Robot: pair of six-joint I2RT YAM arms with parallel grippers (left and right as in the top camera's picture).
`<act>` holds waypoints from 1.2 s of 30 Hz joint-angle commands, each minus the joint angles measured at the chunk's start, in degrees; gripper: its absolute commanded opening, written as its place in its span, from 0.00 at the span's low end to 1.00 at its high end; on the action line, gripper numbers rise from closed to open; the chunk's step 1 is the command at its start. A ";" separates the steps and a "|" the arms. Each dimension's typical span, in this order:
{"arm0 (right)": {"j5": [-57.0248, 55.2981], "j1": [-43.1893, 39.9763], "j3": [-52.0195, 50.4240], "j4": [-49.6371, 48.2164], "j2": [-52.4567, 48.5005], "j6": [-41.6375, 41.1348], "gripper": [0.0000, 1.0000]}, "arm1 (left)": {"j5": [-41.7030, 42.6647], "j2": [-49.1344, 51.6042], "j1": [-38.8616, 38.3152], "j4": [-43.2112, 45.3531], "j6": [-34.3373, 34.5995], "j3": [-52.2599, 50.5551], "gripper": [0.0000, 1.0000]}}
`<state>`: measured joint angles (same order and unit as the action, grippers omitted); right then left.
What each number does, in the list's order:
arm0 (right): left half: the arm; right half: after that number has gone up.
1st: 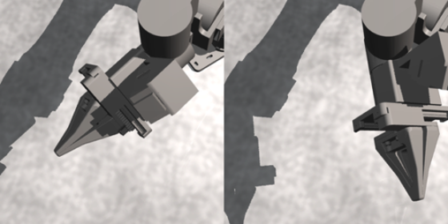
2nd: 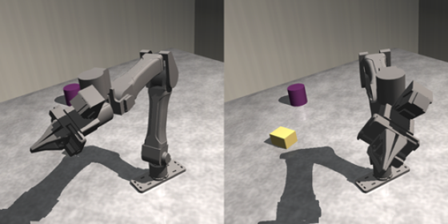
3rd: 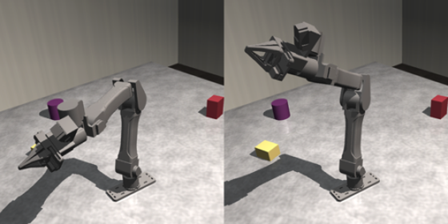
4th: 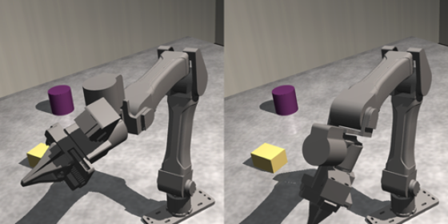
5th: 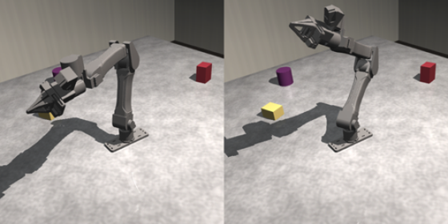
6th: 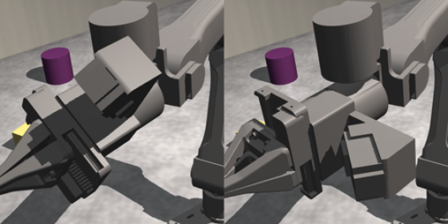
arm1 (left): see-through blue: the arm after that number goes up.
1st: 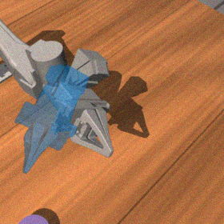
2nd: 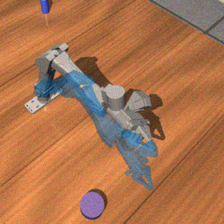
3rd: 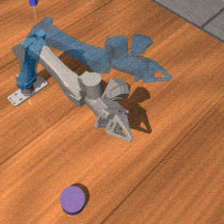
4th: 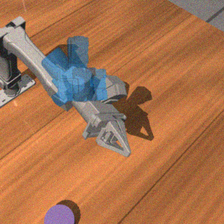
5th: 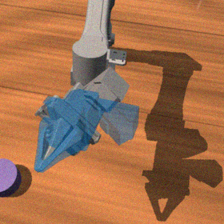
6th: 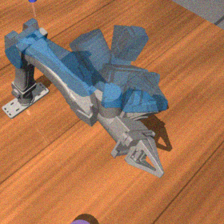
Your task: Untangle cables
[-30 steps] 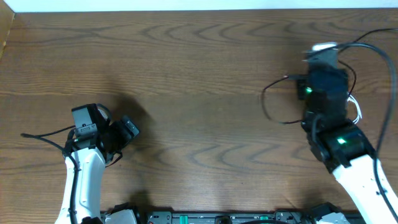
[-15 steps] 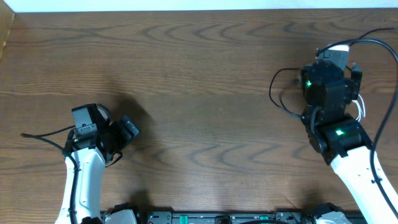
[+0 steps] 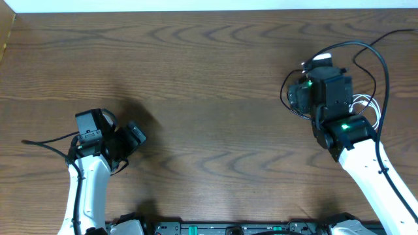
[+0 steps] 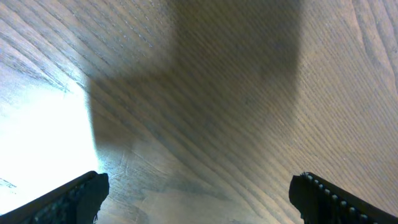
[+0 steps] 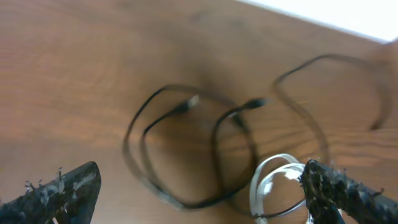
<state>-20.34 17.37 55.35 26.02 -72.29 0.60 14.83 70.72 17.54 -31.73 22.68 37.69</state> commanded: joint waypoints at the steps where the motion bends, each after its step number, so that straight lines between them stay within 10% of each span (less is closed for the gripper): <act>1: 8.59 -0.13 0.09 1.77 -0.26 -0.35 0.99 | -0.57 0.13 0.24 -0.17 -0.31 -0.07 0.98; 36: 9.16 -0.13 0.09 4.24 -0.26 -0.35 0.99 | -0.48 0.37 0.15 -0.17 -0.28 -0.07 0.99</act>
<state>-11.33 17.37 55.35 30.20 -72.36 0.60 14.83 70.72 17.54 -31.73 22.68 37.69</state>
